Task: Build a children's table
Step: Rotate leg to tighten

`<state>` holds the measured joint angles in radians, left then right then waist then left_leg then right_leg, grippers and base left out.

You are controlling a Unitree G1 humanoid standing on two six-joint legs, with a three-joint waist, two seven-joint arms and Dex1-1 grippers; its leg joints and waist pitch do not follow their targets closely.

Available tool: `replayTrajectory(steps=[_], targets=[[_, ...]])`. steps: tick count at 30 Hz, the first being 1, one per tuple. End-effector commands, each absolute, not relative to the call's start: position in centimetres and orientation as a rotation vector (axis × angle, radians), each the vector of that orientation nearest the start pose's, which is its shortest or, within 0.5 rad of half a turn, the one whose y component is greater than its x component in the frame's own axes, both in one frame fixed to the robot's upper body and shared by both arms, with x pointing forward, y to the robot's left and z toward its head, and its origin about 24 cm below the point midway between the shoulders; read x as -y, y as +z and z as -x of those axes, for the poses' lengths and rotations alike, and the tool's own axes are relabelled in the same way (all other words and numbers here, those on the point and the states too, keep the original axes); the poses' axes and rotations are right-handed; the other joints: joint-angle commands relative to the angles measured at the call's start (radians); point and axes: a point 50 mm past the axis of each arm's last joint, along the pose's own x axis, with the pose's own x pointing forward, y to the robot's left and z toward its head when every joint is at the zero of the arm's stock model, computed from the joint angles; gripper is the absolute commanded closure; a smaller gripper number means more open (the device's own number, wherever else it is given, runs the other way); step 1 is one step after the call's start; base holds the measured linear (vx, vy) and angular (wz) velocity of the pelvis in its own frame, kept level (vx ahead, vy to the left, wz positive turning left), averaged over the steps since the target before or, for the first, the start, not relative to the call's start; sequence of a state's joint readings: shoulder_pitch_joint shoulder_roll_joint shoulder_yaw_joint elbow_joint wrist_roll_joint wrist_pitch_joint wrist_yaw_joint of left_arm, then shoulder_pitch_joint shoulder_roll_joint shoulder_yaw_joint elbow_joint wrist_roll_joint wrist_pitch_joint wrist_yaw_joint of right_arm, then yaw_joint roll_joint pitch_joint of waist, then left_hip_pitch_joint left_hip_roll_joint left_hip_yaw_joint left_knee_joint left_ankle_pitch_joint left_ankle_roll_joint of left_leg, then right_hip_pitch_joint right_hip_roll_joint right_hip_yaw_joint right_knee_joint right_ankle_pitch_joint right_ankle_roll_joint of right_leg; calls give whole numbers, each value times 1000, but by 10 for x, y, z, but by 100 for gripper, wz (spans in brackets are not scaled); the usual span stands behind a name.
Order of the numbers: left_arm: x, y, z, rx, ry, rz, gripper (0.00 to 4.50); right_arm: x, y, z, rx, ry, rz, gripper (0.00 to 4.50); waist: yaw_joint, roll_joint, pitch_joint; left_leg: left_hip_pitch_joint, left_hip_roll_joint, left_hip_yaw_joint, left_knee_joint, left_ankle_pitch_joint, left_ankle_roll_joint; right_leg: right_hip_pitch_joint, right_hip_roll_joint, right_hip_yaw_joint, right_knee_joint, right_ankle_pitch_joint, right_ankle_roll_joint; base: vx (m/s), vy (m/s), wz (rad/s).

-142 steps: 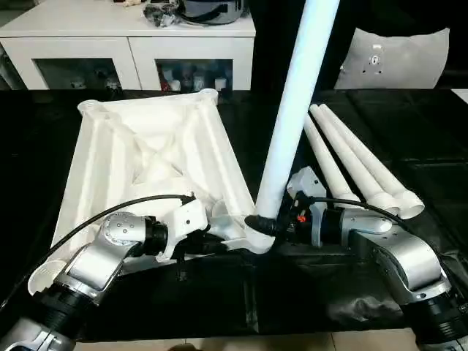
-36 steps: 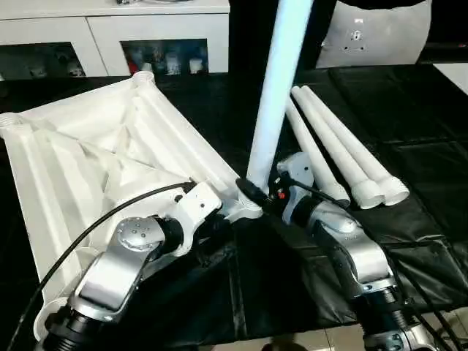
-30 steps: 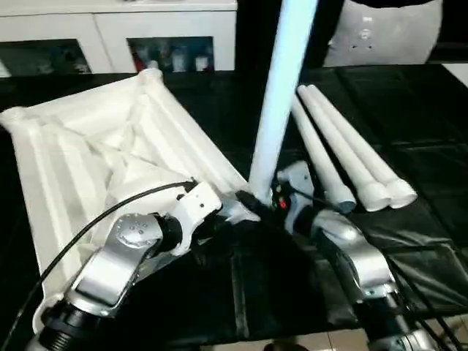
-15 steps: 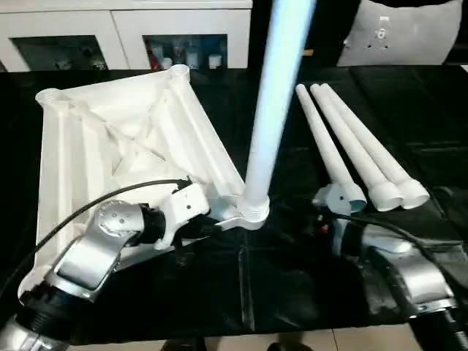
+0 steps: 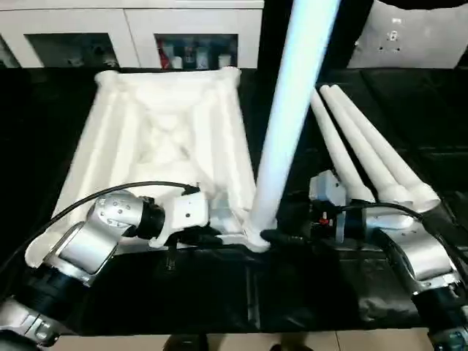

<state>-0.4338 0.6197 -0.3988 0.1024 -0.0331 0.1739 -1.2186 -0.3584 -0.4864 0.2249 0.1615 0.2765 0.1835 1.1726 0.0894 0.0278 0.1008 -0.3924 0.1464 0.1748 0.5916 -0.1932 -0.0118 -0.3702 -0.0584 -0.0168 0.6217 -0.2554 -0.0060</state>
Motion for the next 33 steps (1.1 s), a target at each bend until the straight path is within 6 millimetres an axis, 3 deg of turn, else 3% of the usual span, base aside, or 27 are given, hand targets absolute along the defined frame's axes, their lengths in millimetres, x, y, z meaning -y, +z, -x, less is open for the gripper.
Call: replayTrajectory(steps=[1, 9, 16, 17, 23, 26, 28, 31, 32, 33], targets=[[-141, 74, -273, -417, -1512, -690, 450, 145, 78, -277, -238, 1390, 238, 5, -7, 7, -63, 29, 88, -30, -62, -33, 122, 32, -89, 34, -43, 212, -327, 0, 0, 0], [-141, 73, -274, -415, -1535, -706, 450, 136, 75, -287, -250, 1432, 272, 89, -7, 3, -61, 27, 88, -29, -63, -58, 106, 29, -92, 38, -45, 157, -329, 0, 0, 0], [-143, 72, -275, -415, -1542, -713, 450, 133, 75, -289, -249, 1463, 259, 134, -5, 2, -65, 24, 87, -29, -58, -20, 128, 28, -89, 35, -37, 223, -330, 0, 0, 0], [-143, 72, -275, -415, -1542, -714, 450, 133, 75, -288, -251, 1467, 258, 159, -4, 2, -64, 23, 87, -29, -58, -26, 128, 28, -90, 35, -38, 215, -329, 0, 0, 0], [-146, 71, -273, -427, -1523, -679, 450, 132, 69, -281, -266, 1481, 214, 173, -3, 9, -66, 22, 88, -30, -56, -12, 134, 27, -89, 33, -34, 242, -334, 0, 0, 0], [-144, 71, -271, -422, -1474, -601, 450, 129, 61, -277, -274, 1421, 172, 174, -4, 7, -66, 21, 89, -31, -57, -15, 131, 27, -90, 33, -33, 251, -335, 0, 0, 0], [-142, 71, -272, -412, -1416, -553, 450, 125, 56, -276, -278, 1353, 134, 175, -6, 10, -62, 22, 89, -31, -61, -37, 126, 25, -89, 33, -37, 219, -336, 0, 0, 0], [-136, 73, -275, -388, -1307, -484, 450, 117, 46, -274, -300, 1240, 84, 175, -11, 7, -53, 23, 89, -33, -75, -131, 87, 24, -93, 37, -55, 64, -324, 0, 0, 0], [-131, 75, -276, -376, -1241, -445, 450, 110, 41, -272, -308, 1176, 59, 175, -15, 11, -51, 23, 89, -34, -79, -151, 74, 23, -94, 38, -56, 29, -321, 0, 0, 0], [-126, 77, -277, -365, -1187, -410, 450, 102, 37, -272, -315, 1111, 27, 175, -24, 9, -43, 24, 92, -36, -89, -212, 34, 19, -96, 41, -67, -74, -305, 0, 0, 0]])
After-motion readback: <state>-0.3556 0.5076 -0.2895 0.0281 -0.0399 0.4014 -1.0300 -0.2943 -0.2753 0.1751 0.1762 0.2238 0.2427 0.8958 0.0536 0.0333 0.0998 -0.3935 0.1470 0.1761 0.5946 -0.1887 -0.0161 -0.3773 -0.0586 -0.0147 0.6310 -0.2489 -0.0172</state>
